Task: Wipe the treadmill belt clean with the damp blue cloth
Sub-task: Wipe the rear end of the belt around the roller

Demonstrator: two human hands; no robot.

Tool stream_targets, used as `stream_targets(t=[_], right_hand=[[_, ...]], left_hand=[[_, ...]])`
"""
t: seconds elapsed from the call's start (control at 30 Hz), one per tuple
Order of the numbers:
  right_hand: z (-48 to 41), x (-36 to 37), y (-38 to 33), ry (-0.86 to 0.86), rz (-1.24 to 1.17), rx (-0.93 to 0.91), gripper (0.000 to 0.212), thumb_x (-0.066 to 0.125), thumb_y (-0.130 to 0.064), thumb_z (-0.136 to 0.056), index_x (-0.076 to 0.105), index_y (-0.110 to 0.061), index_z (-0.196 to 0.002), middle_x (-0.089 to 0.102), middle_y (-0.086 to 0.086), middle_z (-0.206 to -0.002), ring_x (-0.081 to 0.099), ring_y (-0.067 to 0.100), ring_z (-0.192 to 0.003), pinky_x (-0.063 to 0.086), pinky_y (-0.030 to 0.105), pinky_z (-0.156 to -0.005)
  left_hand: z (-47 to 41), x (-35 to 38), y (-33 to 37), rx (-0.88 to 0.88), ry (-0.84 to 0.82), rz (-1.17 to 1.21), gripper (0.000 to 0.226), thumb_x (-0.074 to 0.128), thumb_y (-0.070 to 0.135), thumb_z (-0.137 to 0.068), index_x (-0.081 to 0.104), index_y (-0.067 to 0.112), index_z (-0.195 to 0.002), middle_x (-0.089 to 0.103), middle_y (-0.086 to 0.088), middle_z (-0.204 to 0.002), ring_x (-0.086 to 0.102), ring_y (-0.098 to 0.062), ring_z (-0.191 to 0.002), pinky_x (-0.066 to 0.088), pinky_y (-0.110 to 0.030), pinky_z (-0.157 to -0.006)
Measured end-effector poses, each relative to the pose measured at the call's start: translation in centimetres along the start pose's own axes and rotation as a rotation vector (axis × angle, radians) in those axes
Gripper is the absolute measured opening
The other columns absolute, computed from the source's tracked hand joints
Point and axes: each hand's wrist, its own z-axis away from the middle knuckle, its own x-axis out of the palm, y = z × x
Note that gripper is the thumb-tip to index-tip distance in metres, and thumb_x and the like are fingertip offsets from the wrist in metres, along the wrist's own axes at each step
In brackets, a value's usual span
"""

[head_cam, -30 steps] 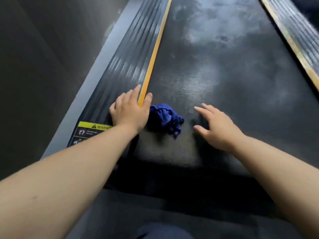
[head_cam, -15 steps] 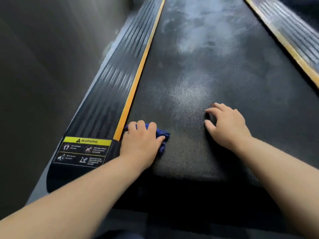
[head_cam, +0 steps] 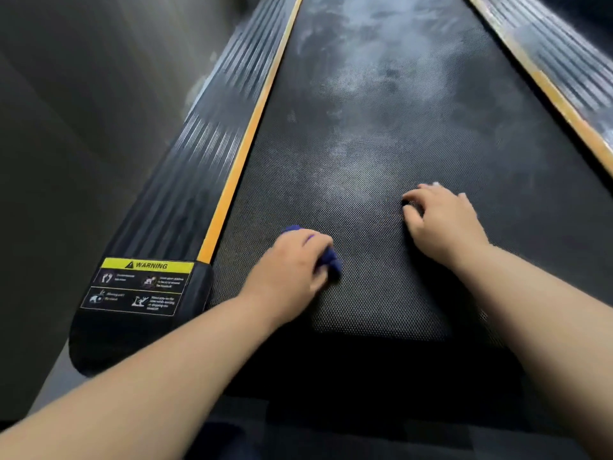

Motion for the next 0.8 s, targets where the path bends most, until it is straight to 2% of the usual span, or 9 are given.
stream_targets(t=[0.1,0.2,0.27,0.33,0.43,0.53,0.63,0.7,0.8], right_hand=[[0.4,-0.5,0.8,0.042,-0.114,0.092,0.033,0.044,-0.029,-0.093,0.061,-0.020,-0.119,0.054,0.003,-0.133,0.040,0.024,-0.131,0.020,0.049,-0.114],[0.9,-0.5,1.3,0.022,-0.114,0.076,0.032,0.046,-0.029,-0.093,0.059,-0.021,-0.121,0.048,0.003,-0.140,0.038,0.023,-0.134,0.019,0.047,-0.115],[0.7,-1.0,1.6,0.005,-0.116,0.081,0.032,0.046,-0.030,-0.094,0.058,-0.022,-0.123,0.051,0.002,-0.136,0.037,0.024,-0.135,0.025,0.045,-0.113],[0.2,-1.7,1.9,0.008,-0.116,0.115,0.034,0.043,-0.030,-0.095,0.056,-0.023,-0.125,0.052,0.003,-0.136,0.036,0.025,-0.136,0.028,0.044,-0.112],[0.4,-1.7,2.4,-0.048,-0.062,0.112,0.036,0.042,-0.027,-0.096,0.055,-0.022,-0.129,0.045,0.007,-0.143,0.030,0.025,-0.140,0.024,0.046,-0.113],[1.3,-1.3,2.8,-0.068,-0.020,0.098,0.041,0.042,-0.029,-0.097,0.046,-0.023,-0.137,0.030,0.006,-0.153,0.020,0.024,-0.144,0.015,0.049,-0.116],[1.5,-1.1,2.9,-0.048,0.012,0.093,0.043,0.041,-0.029,-0.097,0.044,-0.023,-0.140,0.028,0.005,-0.154,0.019,0.025,-0.144,0.012,0.049,-0.115],[1.5,-1.1,2.5,-0.055,0.002,0.111,0.043,0.040,-0.029,-0.097,0.044,-0.023,-0.139,0.028,0.006,-0.154,0.018,0.025,-0.144,0.011,0.050,-0.115],[1.4,-1.3,2.4,-0.057,0.006,0.126,0.041,0.041,-0.028,-0.096,0.047,-0.022,-0.136,0.030,0.008,-0.154,0.020,0.026,-0.144,0.012,0.049,-0.116]], left_hand=[[1.3,-1.1,-3.4,-0.181,0.003,-0.097,0.028,0.053,0.029,-0.077,0.059,0.011,-0.098,0.058,-0.010,-0.105,0.048,-0.032,-0.109,0.039,-0.041,-0.096],[0.2,-0.9,-0.9,-0.431,0.084,-0.002,0.017,0.061,0.023,-0.080,0.057,0.011,-0.092,0.055,-0.008,-0.093,0.051,-0.032,-0.099,0.038,-0.037,-0.088],[-1.2,0.6,3.2,-0.353,0.111,0.100,0.020,0.053,0.025,-0.078,0.061,0.012,-0.091,0.060,-0.009,-0.089,0.054,-0.031,-0.091,0.037,-0.036,-0.083],[-1.7,2.1,6.1,-0.141,0.050,0.184,0.037,0.040,0.033,-0.073,0.062,0.015,-0.098,0.062,-0.006,-0.096,0.055,-0.027,-0.095,0.038,-0.033,-0.090],[-1.0,1.9,3.1,-0.015,-0.047,0.118,0.045,0.043,0.031,-0.075,0.062,0.019,-0.113,0.060,-0.003,-0.109,0.052,-0.025,-0.108,0.040,-0.035,-0.100],[0.8,-1.2,-3.3,-0.274,0.013,-0.001,0.031,0.057,0.016,-0.079,0.064,0.021,-0.109,0.057,-0.005,-0.112,0.054,-0.027,-0.106,0.045,-0.035,-0.090],[0.6,-1.7,-4.9,-0.516,0.066,0.022,0.023,0.058,0.016,-0.082,0.064,0.022,-0.104,0.057,-0.004,-0.112,0.055,-0.027,-0.104,0.043,-0.034,-0.083],[-0.8,-0.1,-1.6,-0.468,0.131,0.102,0.025,0.058,0.017,-0.078,0.066,0.024,-0.101,0.060,-0.003,-0.108,0.056,-0.024,-0.103,0.044,-0.033,-0.087],[-1.2,2.2,4.7,-0.138,0.040,0.248,0.037,0.056,0.018,-0.078,0.063,0.025,-0.114,0.059,0.004,-0.118,0.049,-0.017,-0.119,0.040,-0.030,-0.100]])
